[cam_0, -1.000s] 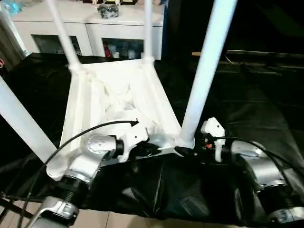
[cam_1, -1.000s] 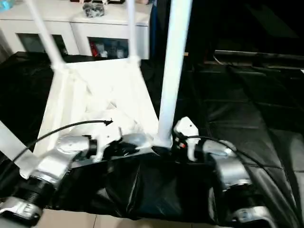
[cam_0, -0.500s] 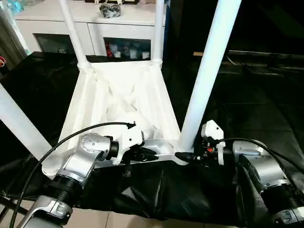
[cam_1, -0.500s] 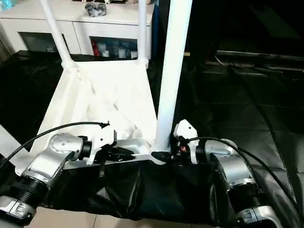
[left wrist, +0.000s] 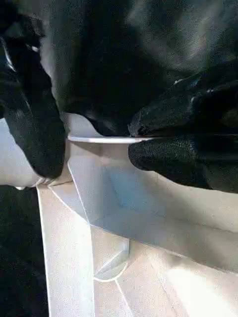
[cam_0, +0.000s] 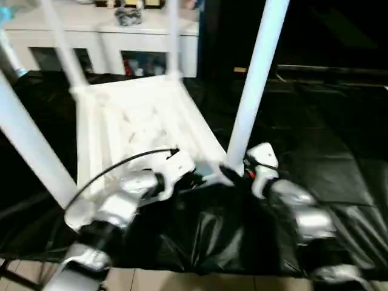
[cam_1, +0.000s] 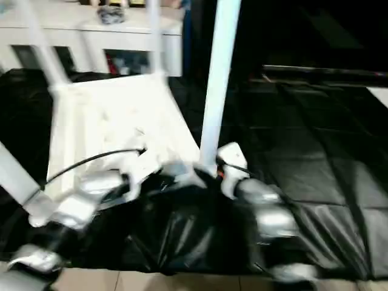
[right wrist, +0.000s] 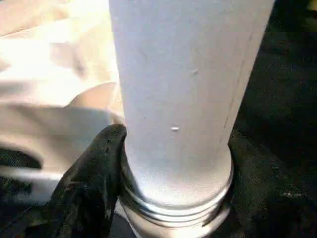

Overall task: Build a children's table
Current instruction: Rotate leg to tighten

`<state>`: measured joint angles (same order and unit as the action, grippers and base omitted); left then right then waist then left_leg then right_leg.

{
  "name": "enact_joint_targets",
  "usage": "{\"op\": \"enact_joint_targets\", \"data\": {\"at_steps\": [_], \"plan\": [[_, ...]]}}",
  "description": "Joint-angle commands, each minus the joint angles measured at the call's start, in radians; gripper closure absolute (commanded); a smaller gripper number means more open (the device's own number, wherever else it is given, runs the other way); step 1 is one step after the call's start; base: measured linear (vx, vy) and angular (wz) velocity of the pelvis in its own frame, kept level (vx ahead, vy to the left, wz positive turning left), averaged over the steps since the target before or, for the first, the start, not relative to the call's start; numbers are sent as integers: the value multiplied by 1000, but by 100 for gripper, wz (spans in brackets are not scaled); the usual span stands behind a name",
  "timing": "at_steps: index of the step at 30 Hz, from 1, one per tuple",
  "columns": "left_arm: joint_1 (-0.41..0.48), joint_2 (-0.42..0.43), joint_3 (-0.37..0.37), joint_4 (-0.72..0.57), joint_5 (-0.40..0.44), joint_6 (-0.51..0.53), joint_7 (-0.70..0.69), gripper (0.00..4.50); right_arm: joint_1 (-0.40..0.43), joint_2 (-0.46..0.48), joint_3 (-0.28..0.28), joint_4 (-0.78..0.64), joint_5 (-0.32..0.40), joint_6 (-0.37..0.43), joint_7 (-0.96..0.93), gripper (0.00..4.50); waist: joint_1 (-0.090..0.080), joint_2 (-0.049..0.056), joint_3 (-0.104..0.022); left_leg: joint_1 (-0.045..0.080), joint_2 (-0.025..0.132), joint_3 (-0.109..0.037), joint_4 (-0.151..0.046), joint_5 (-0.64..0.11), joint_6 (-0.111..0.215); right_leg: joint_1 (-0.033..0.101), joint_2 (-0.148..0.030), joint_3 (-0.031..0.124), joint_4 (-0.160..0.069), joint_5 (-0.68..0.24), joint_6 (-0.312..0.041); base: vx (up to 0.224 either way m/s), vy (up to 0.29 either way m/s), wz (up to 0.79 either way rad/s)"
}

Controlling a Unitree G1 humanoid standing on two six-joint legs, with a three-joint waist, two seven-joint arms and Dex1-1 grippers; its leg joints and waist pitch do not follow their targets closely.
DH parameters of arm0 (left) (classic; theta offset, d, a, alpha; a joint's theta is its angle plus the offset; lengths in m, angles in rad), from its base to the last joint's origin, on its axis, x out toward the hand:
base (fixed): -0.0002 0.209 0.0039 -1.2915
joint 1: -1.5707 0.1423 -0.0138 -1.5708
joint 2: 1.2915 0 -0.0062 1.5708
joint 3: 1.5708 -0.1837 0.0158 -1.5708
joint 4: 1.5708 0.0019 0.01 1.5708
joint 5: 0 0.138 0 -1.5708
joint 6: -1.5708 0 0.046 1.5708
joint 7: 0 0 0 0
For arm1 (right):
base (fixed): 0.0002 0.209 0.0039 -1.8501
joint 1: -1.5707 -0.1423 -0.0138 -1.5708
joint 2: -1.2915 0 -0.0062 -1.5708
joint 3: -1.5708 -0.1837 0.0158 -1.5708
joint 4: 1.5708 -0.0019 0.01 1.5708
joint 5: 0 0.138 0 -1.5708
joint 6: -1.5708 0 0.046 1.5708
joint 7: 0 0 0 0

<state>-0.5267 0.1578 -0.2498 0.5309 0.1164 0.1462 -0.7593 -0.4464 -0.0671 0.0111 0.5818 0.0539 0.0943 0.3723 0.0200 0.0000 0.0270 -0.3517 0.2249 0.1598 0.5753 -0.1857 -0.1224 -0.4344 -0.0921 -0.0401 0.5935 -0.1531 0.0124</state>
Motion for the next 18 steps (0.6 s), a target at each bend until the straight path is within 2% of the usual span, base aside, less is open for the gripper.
{"op": "enact_joint_targets", "data": {"at_steps": [1, 3, 5, 7, 8, 9, 12, 14, 15, 18], "plan": [[-35, -81, -4, 3, -20, 0, 86, 450, -17, 90, 88, 45, -22, -21, 4, 178, 1, -9, -49, -15, -25, 19, -68, -307, 20, 54, -12, 9, -92, -451, -101, 0, 0, 0], [-32, -85, -9, -1, -18, -12, 74, 450, -24, 102, 97, 44, -19, -67, 44, 178, 2, -8, -50, -15, -23, 21, -67, -297, 34, 56, -9, 10, -87, -392, -121, 0, 0, 0], [-25, -79, -15, -11, -22, -21, 50, 450, -20, 96, 100, 34, -17, -73, 62, 123, 4, -7, -53, -17, -23, 23, -65, -276, 45, 60, -10, 12, -81, -333, -143, 0, 0, 0], [-16, -66, -20, -21, -26, -32, 21, 450, -13, 83, 98, 22, -4, -75, 101, 107, 6, -6, -54, -17, -23, 25, -63, -246, 59, 64, -9, 13, -75, -271, -170, 0, 0, 0], [-11, -57, -22, -26, -29, -39, 6, 450, -11, 74, 95, 17, 3, -75, 121, 107, 6, -6, -54, -18, -24, 25, -63, -244, 62, 65, -9, 13, -74, -265, -174, 0, 0, 0], [-2, -39, -25, -36, -35, -54, -25, 450, -10, 53, 88, 12, 12, -76, 144, 75, 7, -5, -54, -19, -23, 25, -63, -242, 67, 68, -10, 12, -74, -262, -179, 0, 0, 0], [13, -11, -28, -57, -49, -68, -76, 450, -15, 14, 78, 9, 22, -84, 183, 61, 6, -3, -52, -18, -21, 25, -64, -254, 70, 68, -11, 12, -75, -276, -186, 0, 0, 0], [23, 13, -28, -72, -61, -71, -119, 450, -21, -28, 72, 9, 31, -90, 232, 43, 5, -1, -52, -15, -20, 25, -64, -265, 69, 66, -12, 12, -76, -287, -189, 0, 0, 0], [29, 30, -29, -82, -70, -76, -151, 450, -26, -61, 71, 8, 36, -97, 273, 20, 7, 0, -51, -14, -18, 25, -65, -270, 70, 65, -12, 12, -76, -292, -193, 0, 0, 0], [33, 53, -32, -87, -75, -81, -190, 450, -32, -110, 80, 8, 29, -94, 333, 4, 15, 2, -52, -8, -15, 26, -65, -271, 68, 63, -10, 13, -74, -266, -206, 0, 0, 0]]}}
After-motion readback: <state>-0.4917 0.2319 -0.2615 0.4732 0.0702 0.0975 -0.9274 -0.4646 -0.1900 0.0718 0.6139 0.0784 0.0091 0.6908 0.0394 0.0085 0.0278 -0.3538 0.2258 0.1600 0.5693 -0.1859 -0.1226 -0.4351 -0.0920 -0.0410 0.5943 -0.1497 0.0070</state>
